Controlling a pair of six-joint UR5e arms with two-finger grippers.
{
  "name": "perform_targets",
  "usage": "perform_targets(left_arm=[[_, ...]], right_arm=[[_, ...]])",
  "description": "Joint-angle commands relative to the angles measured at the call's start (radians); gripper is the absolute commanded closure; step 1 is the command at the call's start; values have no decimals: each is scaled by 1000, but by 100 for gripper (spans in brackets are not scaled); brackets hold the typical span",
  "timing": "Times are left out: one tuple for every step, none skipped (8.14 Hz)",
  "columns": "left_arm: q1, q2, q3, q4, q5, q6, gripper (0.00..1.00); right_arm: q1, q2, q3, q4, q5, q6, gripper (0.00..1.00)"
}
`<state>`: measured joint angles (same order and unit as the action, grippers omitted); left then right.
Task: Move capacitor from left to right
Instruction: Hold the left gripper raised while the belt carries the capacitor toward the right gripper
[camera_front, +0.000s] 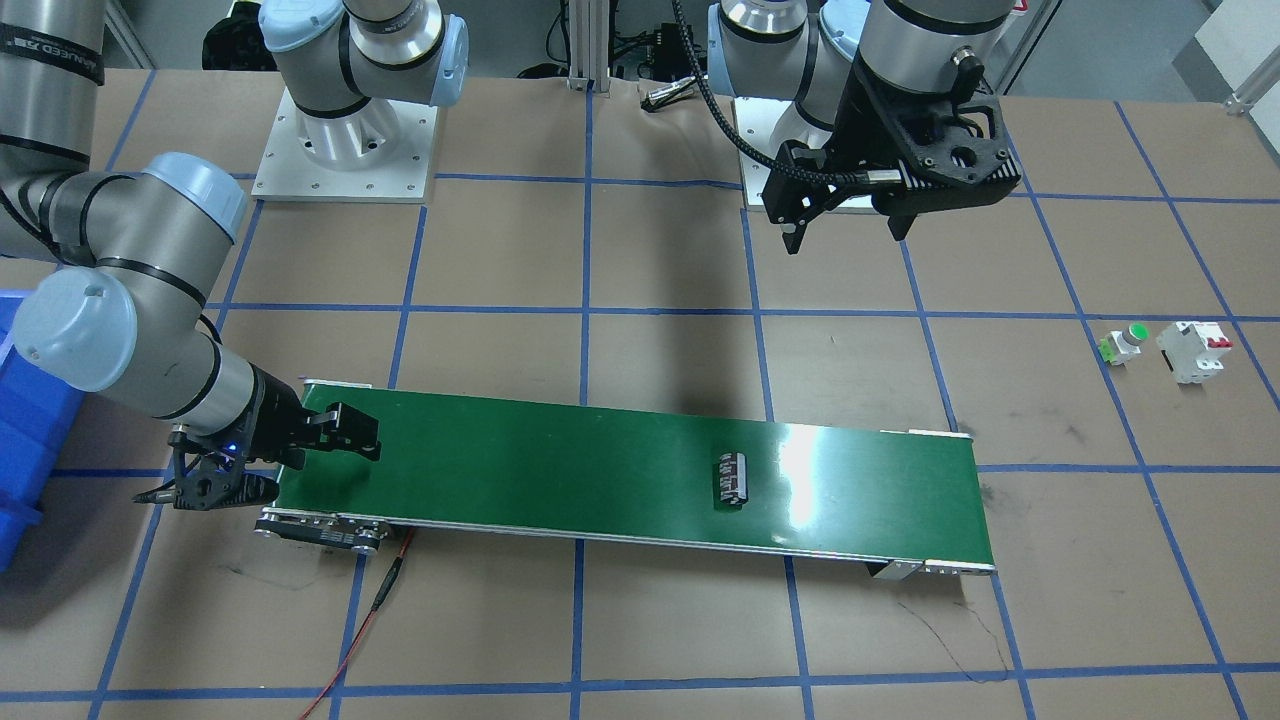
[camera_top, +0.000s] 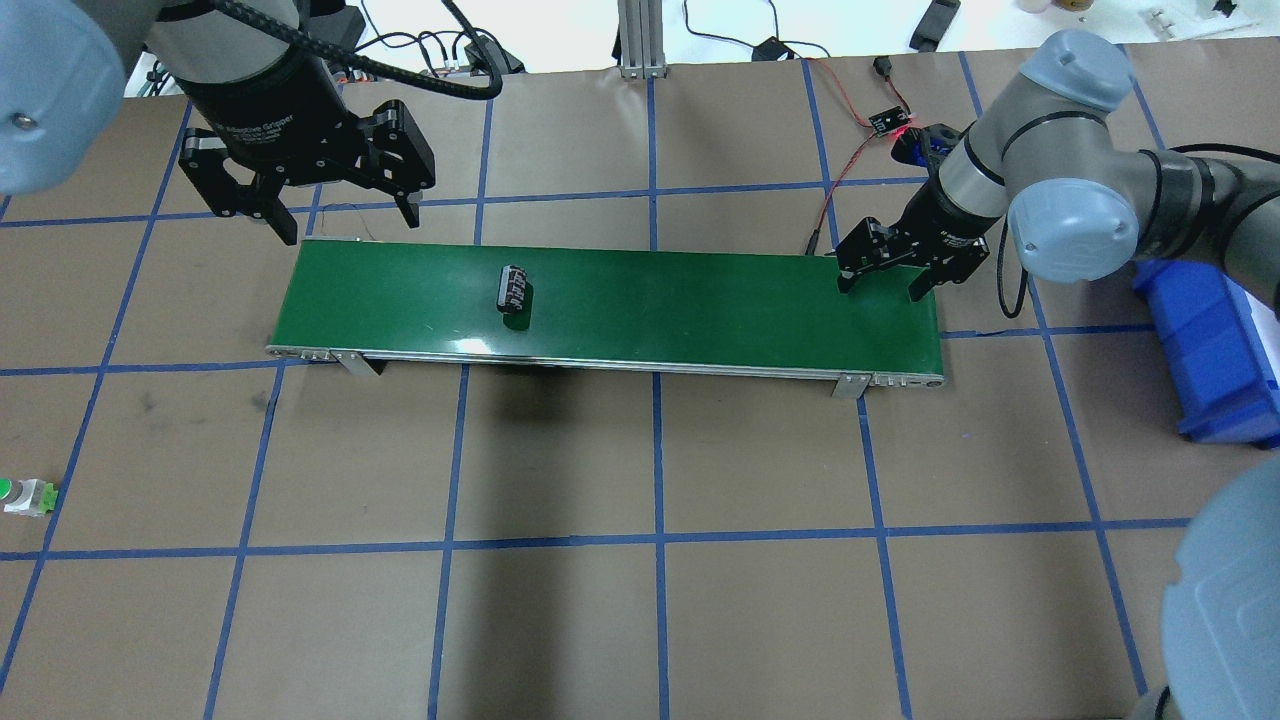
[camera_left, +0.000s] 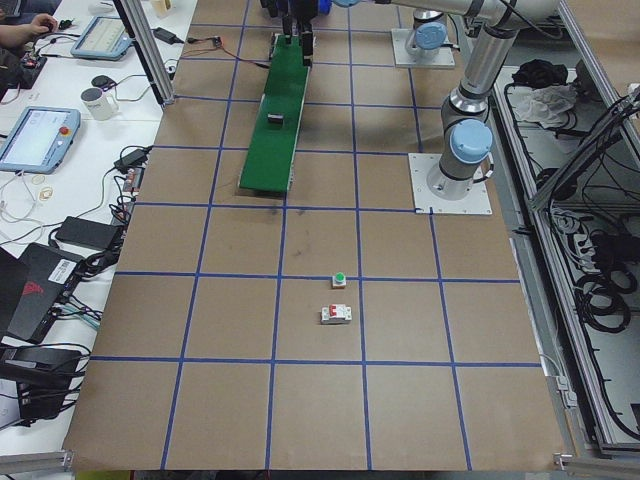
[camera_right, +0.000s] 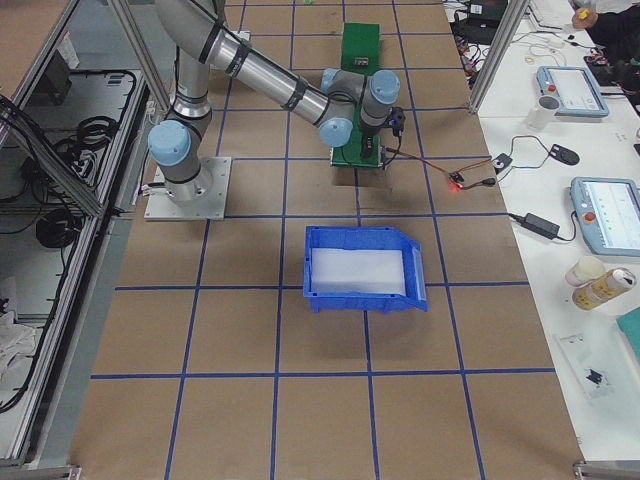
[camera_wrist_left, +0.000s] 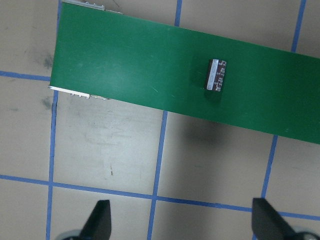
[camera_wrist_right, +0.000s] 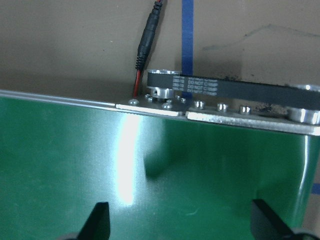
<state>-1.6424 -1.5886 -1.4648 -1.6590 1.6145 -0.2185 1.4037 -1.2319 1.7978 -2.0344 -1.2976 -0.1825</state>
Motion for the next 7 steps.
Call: perform_targets(left_arm=[[6, 2, -3, 4, -2, 37, 0], [10, 4, -2, 5, -7, 37, 0], [10, 7, -3, 7, -2, 31, 0], [10, 7, -3, 8, -5, 25, 0], [12, 7, -5, 8, -5, 25, 0], [12, 7, -3, 10, -5, 24, 0], [12, 7, -5, 15, -5, 24, 0]], right_arm=[[0, 0, 0, 0, 1, 2, 0], [0, 0, 0, 0, 1, 2, 0], [0, -1, 0, 0, 1, 2, 0], [0, 0, 0, 0, 1, 0, 0], [0, 2, 0, -1, 3, 2, 0], [1, 5, 2, -1, 3, 2, 0], [0, 5, 0, -1, 4, 2, 0]])
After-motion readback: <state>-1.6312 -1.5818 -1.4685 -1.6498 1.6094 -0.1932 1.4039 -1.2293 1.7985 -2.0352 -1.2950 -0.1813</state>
